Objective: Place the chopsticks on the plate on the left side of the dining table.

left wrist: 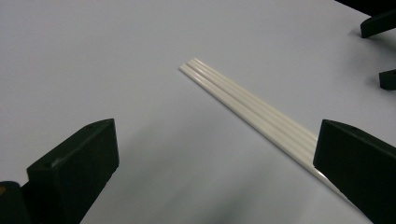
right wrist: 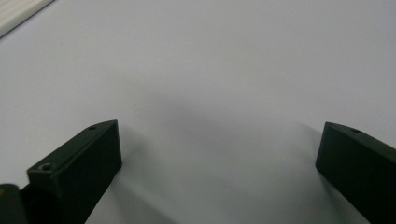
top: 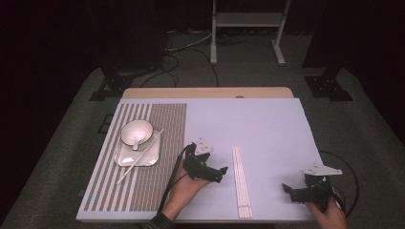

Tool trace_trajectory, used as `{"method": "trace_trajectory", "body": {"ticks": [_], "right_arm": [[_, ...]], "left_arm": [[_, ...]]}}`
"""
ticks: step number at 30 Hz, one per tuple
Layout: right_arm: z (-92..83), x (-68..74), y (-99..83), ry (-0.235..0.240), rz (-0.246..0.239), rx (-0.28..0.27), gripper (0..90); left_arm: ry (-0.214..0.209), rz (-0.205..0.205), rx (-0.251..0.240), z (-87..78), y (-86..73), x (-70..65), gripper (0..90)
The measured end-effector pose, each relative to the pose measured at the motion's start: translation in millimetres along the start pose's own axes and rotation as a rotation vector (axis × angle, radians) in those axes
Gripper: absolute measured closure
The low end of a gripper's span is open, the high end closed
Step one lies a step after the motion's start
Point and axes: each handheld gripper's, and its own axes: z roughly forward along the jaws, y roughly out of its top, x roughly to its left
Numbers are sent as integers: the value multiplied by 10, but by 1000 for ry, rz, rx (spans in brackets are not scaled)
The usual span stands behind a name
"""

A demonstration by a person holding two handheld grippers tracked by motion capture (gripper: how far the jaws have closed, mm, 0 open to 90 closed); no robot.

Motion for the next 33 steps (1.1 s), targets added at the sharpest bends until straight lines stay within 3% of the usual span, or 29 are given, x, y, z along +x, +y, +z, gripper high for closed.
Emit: {"method": "trace_trajectory", "body": {"ticks": [17, 33], "right_arm": [[0, 0, 0, 0, -1, 0, 0], [0, 1, 0, 0, 0, 0, 0]], "left_arm": [[-9, 28, 62, 427, 2, -123, 0], [15, 73, 148, 576, -31, -219, 0]]}}
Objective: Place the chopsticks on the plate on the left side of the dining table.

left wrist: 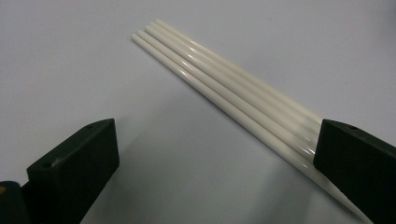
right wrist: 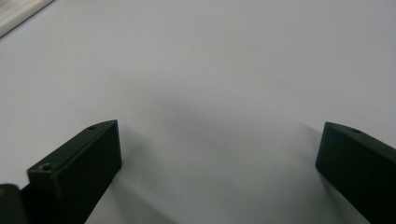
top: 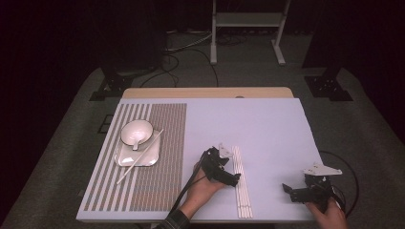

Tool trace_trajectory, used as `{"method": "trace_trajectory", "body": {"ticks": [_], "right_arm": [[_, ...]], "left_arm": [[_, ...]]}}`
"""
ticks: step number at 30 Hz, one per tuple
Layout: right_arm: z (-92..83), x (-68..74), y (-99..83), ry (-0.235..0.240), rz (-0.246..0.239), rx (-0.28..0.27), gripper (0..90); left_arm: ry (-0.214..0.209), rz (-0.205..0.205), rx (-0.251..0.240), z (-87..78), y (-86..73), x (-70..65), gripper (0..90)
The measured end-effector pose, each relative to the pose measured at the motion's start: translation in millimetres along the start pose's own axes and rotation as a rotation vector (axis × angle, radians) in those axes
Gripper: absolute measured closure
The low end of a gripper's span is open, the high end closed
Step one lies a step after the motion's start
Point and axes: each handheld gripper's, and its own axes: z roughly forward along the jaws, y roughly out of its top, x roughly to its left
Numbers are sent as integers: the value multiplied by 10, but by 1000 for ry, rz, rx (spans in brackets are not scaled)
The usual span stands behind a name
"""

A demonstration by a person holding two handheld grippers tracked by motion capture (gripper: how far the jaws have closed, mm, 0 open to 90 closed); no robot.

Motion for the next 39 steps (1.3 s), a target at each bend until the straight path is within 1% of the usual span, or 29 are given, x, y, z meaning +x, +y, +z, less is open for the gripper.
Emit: {"method": "trace_trajectory", "body": {"ticks": [8, 13, 14, 16, 20, 21, 23, 25, 28, 36, 39], "right_arm": [[0, 0, 0, 0, 0, 0, 0], [0, 0, 0, 0, -1, 0, 0], [1, -1, 0, 0, -3, -1, 0], [0, 0, 0, 0, -1, 0, 0], [0, 0, 0, 0, 0, 0, 0], [0, 0, 0, -1, -1, 0, 0], [1, -1, 0, 0, -2, -1, 0], [0, 0, 0, 0, -1, -1, 0], [0, 0, 0, -1, -1, 0, 0], [0, 0, 0, 0, 0, -1, 0], [0, -1, 0, 0, -1, -1, 0]], "left_arm": [[21, 21, 1, -1, -24, -19, 0], [10, 6, 5, -20, -20, -13, 0], [1, 3, 11, -38, -18, -16, 0], [-1, 10, 10, -83, -16, -32, 0], [-5, 10, -16, -211, -27, -93, 0], [-9, 17, -14, -247, -37, -115, 0], [-16, 18, -34, -315, -83, -169, 0], [-26, 15, -41, -375, -154, -220, 0], [-35, 1, -66, -459, -272, -305, 0], [-55, 9, -81, -606, -484, -518, 0], [-60, 13, -72, -620, -568, -607, 0]]}}
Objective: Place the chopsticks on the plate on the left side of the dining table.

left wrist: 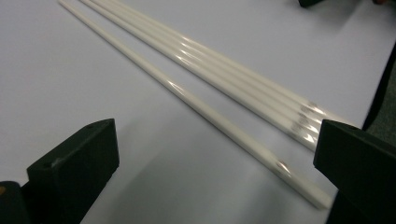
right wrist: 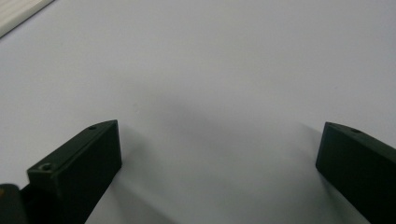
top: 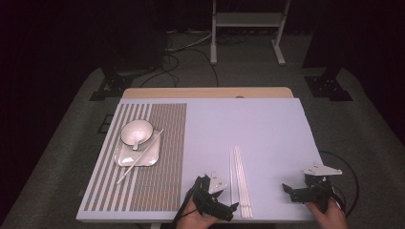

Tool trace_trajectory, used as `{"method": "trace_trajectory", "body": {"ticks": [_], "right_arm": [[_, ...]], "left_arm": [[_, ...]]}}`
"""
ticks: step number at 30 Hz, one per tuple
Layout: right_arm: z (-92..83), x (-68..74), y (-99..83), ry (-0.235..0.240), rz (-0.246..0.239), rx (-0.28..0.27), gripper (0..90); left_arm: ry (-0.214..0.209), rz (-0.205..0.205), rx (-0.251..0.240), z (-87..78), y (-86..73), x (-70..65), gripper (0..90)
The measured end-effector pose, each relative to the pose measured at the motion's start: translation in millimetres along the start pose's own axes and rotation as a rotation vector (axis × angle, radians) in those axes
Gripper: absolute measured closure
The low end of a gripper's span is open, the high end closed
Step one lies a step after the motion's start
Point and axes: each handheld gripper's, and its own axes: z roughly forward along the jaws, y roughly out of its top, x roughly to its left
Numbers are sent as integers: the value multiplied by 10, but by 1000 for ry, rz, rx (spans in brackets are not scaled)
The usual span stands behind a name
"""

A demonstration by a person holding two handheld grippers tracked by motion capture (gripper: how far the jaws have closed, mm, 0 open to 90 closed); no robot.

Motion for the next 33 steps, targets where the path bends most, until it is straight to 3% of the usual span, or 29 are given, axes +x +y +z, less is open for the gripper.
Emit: {"method": "trace_trajectory", "body": {"ticks": [8, 16, 26, 33], "right_arm": [[0, 0, 0, 0, 0, 0, 0], [0, 0, 0, 0, 0, 0, 0], [0, 0, 0, 0, 0, 0, 0], [0, 0, -1, 0, 0, 0, 0]], "left_arm": [[12, 50, 40, 78, -87, -126, 0], [35, 81, 37, 73, -128, -161, 0], [36, 83, 54, 0, -164, -103, 0], [59, 64, 56, -63, -205, -19, 0]]}}
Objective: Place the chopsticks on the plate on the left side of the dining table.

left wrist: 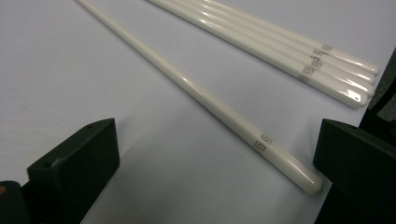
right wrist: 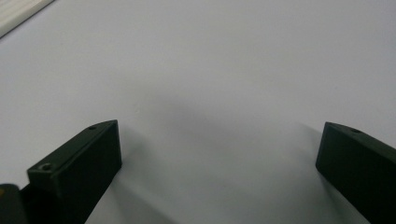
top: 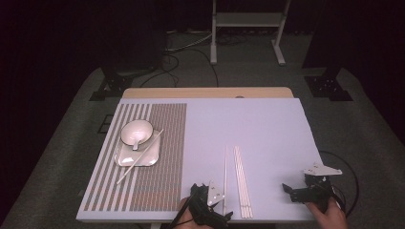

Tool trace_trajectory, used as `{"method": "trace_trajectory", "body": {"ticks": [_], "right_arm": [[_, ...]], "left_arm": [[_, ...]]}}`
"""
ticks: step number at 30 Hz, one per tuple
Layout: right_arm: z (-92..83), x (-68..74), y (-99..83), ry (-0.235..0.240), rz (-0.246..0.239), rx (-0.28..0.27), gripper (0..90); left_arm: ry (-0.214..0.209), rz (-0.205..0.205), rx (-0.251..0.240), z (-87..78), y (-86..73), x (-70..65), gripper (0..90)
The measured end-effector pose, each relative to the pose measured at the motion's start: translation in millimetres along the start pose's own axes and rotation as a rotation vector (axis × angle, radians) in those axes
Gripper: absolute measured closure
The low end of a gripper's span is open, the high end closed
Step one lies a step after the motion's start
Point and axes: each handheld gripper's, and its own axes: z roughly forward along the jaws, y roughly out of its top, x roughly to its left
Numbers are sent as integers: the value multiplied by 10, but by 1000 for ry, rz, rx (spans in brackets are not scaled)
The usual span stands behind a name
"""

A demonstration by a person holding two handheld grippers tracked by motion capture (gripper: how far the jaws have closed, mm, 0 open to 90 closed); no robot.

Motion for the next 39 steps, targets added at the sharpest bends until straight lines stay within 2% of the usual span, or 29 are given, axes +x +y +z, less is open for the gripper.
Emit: {"method": "trace_trajectory", "body": {"ticks": [14, 25, 39], "right_arm": [[0, 0, 0, 0, 0, 0, 0], [0, 0, 0, 0, 0, -1, 0], [0, 0, 0, 0, 0, 0, 0]], "left_arm": [[29, -24, 1, -123, -117, 160, 0], [31, -31, 9, -185, -167, 255, 0], [23, -20, 17, -261, -233, 412, 0]]}}
